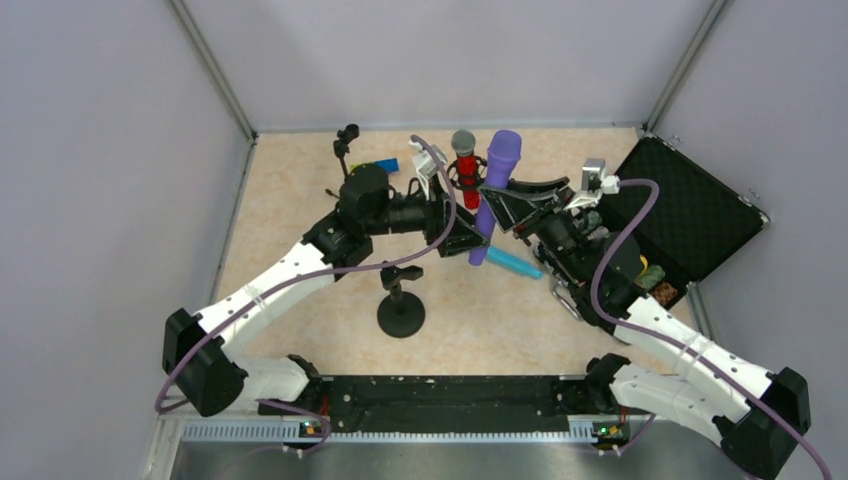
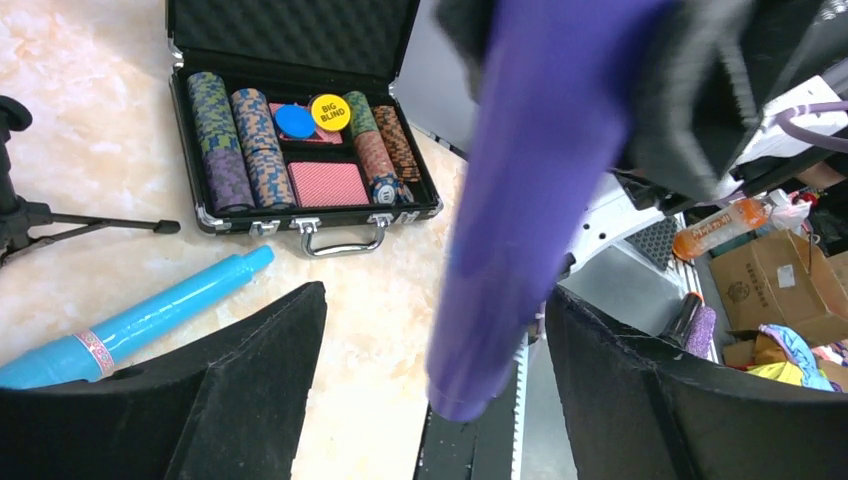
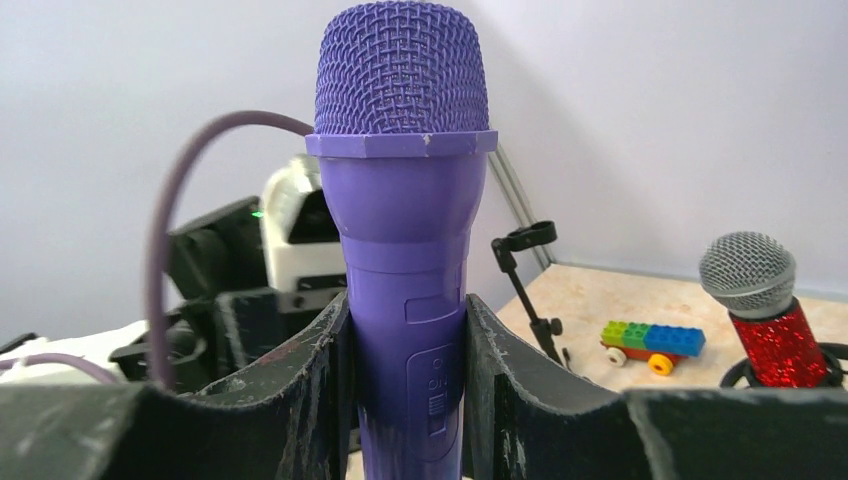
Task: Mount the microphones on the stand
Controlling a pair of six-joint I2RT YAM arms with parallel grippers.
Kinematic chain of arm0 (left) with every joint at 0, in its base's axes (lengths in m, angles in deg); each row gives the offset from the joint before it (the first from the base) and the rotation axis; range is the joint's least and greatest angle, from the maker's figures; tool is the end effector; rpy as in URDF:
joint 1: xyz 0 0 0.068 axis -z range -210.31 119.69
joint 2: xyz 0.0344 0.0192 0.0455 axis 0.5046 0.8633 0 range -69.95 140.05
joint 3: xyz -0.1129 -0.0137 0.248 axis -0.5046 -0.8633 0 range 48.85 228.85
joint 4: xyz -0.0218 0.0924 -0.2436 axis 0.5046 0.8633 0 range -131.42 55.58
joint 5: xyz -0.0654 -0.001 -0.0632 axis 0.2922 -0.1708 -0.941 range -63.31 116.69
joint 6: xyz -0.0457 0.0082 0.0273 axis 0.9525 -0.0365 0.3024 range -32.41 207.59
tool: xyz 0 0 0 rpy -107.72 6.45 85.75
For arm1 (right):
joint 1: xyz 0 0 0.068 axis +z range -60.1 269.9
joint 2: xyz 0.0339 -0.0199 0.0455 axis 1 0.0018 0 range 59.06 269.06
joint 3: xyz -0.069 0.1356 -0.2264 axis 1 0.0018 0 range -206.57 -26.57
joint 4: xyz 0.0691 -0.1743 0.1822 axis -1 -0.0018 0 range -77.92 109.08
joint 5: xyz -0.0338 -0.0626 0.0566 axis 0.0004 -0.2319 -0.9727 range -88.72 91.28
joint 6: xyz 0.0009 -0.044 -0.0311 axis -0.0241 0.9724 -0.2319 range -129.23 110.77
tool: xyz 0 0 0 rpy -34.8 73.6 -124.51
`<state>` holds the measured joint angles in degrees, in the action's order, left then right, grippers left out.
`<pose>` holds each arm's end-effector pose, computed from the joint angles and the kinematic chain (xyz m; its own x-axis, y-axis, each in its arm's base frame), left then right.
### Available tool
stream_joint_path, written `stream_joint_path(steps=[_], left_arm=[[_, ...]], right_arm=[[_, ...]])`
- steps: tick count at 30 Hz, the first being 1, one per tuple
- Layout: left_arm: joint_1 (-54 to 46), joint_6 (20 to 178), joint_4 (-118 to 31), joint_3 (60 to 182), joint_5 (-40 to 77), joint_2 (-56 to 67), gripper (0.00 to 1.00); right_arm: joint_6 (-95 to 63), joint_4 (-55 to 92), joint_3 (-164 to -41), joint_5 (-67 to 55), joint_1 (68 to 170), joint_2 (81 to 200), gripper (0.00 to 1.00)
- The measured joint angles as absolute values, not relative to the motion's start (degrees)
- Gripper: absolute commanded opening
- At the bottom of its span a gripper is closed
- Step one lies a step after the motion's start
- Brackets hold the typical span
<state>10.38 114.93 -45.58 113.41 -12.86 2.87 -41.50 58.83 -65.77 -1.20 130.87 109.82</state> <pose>0.2084 -0.2090 0.3827 -0.5002 -0.0370 -0.8651 0.8495 0.1731 -0.4985 0.1511 0.1333 0.3795 -0.0636 0.6513 -0.7562 -0.7686 0.4513 0.4533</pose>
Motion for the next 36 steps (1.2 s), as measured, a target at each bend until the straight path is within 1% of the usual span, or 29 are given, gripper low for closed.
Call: stream_joint_path(steps=[1,3,5,8,9,11,12,14,15,17,20,21,23,25,26,32,36], left_arm=[[10.40,114.99,-45.89,113.41,-13.17,3.83,0.75],[10.40,115.71,-46.98,113.41,-14.30,5.16,0.60],[10.62,116.46,-48.86,113.41,-15.88,5.95,0.52],[10.95,117.07,-51.11,113.41,-18.19,6.52,0.34],[11.06,117.24,-51.83,113.41,-19.05,6.69,0.25],[11.30,116.70,-53.05,113.41,-20.44,6.82,0.04],[11.36,116.74,-53.38,113.34,-20.58,6.82,0.00],[11.36,116.50,-53.47,113.32,-20.86,6.82,0.00],[11.36,116.08,-53.36,113.32,-20.88,6.82,0.00],[11.36,115.56,-52.95,113.25,-20.73,6.80,0.00],[11.36,114.25,-51.15,113.21,-19.83,6.23,0.00],[11.36,113.46,-50.28,113.19,-18.87,5.77,0.00],[11.36,112.24,-48.44,113.10,-16.86,4.51,0.00],[11.36,110.95,-46.56,113.08,-15.33,3.17,0.00],[11.36,110.27,-45.86,113.08,-14.72,2.58,0.00],[11.34,107.47,-41.45,113.08,-12.69,0.02,0.00],[11.34,106.75,-38.89,112.99,-12.95,-0.83,0.00]], right_arm=[[-41.74,59.16,-65.79,-1.46,130.85,109.82,0.00],[-41.85,59.70,-65.81,-1.77,130.83,109.84,0.00],[-42.01,59.64,-65.81,-1.72,130.54,110.06,0.00],[-42.25,59.77,-65.81,-1.79,130.48,110.21,0.00],[-42.29,59.77,-65.81,-1.79,130.45,110.21,0.00],[-42.66,59.75,-65.81,-1.79,130.43,110.26,0.00],[-42.73,59.81,-65.81,-1.85,130.41,110.24,0.00],[-42.71,59.86,-65.85,-1.90,130.35,110.24,0.01],[-42.66,59.68,-65.88,-1.92,130.35,110.24,0.09],[-42.40,58.63,-66.16,-2.09,130.30,110.24,0.32],[-41.77,54.87,-67.71,-3.21,130.06,110.24,0.57],[-41.50,53.52,-68.43,-3.86,129.91,110.24,0.62],[-40.54,50.81,-69.68,-5.46,129.36,110.17,0.75],[-39.86,48.58,-70.42,-7.84,128.27,110.04,0.93],[-39.80,47.68,-70.66,-9.18,127.61,109.95,0.98],[-39.91,43.75,-71.76,-23.91,120.40,109.47,0.99],[-43.71,46.39,-73.33,-36.21,115.15,111.15,0.99]])
